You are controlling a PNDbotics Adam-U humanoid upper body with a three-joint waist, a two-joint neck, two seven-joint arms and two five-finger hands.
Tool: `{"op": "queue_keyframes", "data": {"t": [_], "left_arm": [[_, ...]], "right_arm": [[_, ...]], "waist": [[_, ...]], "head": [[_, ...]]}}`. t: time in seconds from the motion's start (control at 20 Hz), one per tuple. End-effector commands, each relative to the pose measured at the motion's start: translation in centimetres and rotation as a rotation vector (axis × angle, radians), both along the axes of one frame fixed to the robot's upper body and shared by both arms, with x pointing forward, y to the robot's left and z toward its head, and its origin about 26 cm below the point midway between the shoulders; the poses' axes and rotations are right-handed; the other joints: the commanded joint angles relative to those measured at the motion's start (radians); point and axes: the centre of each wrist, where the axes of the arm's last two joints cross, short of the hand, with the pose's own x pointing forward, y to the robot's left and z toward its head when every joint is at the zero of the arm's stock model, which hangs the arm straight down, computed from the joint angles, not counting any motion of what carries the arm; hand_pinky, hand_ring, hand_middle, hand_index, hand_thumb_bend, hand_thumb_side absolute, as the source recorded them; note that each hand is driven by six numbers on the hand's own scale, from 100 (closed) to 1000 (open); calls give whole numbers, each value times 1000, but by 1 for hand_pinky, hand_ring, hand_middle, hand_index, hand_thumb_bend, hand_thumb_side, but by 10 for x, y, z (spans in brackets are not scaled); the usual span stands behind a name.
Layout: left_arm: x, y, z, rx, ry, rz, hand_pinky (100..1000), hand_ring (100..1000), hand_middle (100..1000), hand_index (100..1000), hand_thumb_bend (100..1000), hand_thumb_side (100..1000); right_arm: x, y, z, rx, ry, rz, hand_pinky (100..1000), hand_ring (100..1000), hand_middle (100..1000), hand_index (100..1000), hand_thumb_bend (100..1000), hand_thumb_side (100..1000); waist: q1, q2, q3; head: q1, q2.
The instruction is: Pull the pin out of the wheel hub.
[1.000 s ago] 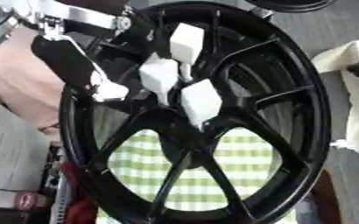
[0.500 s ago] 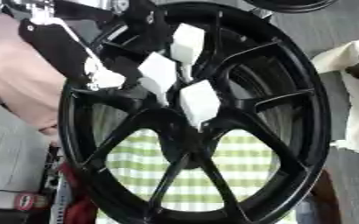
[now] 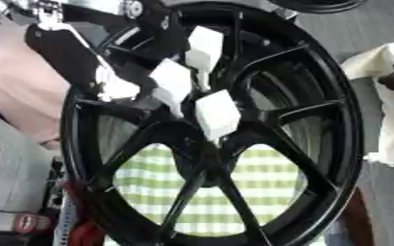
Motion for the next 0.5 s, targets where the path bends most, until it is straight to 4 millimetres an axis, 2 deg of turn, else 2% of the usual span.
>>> {"op": "queue_keyframes", "data": {"t": [0.05, 0.5], "left_arm": [[0, 2, 4, 4, -19, 12, 891, 864, 865, 919, 171, 364], [7, 2, -4, 16, 0, 23, 894, 870, 873, 922, 177, 386]], "right_arm": [[0, -1, 9, -4, -30, 9, 908, 735, 579, 689, 211, 365], [0, 0, 9, 5, -32, 13, 909, 735, 579, 690, 210, 367]], "waist": [[-2, -14, -3], [-6, -6, -9]], "head": [[5, -13], [13, -18]]}}
